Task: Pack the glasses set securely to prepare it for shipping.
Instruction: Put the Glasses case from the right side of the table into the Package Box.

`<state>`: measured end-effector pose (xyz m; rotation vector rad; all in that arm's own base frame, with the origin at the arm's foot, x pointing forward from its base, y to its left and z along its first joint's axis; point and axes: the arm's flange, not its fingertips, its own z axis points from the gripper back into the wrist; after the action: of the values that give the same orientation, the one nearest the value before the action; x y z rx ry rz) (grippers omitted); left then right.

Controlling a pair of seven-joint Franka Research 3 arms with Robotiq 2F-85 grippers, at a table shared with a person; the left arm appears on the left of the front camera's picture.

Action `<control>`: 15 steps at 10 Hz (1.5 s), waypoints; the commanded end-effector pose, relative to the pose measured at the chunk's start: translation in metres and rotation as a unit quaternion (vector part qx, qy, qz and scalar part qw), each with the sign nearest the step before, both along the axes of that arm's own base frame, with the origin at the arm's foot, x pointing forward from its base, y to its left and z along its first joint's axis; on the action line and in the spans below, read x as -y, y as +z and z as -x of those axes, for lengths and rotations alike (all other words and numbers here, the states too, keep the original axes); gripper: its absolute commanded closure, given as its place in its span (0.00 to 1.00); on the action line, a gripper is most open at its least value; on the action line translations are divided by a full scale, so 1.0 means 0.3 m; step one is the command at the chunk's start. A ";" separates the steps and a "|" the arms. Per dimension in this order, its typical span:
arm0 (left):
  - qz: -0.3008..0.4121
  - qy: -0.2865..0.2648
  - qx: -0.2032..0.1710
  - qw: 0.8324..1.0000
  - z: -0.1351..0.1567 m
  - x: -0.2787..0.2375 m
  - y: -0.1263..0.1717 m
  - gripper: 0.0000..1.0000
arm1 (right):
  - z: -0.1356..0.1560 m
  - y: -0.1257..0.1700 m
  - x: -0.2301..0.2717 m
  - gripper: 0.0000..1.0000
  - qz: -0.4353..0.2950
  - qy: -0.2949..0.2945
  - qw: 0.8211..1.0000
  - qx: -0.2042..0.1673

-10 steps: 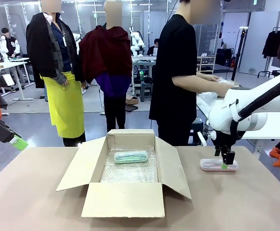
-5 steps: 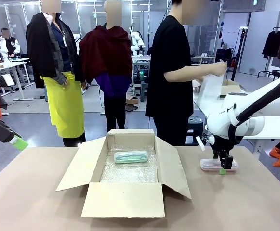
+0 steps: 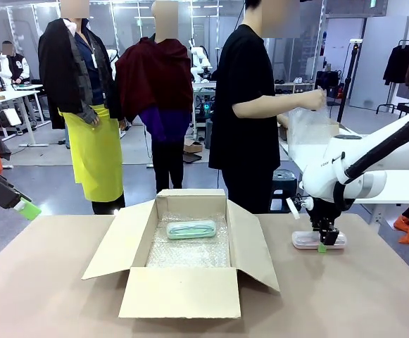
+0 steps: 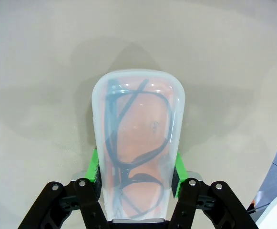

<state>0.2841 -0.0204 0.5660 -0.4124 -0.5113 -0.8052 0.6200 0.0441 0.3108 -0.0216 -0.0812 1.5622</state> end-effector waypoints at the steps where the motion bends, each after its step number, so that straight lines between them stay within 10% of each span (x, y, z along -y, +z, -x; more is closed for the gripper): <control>1: -0.002 -0.002 0.000 1.000 0.005 -0.003 0.001 0.00 | -0.002 0.006 -0.007 0.58 0.004 0.002 1.000 0.000; 5: -0.002 -0.002 0.000 1.000 0.005 -0.003 0.001 0.00 | 0.009 0.121 -0.011 0.64 -0.010 -0.005 1.000 0.001; 9: -0.002 -0.002 0.000 1.000 0.005 -0.003 0.001 0.00 | 0.110 0.578 -0.072 0.64 -0.017 -0.046 0.999 0.014; 15: -0.002 -0.002 0.000 1.000 0.005 -0.003 0.001 0.00 | 0.164 0.762 -0.201 0.64 -0.037 -0.022 0.999 0.019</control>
<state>0.2841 -0.0204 0.5660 -0.4123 -0.5114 -0.8050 0.5676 0.0934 0.5340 -0.0233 -0.1635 1.5298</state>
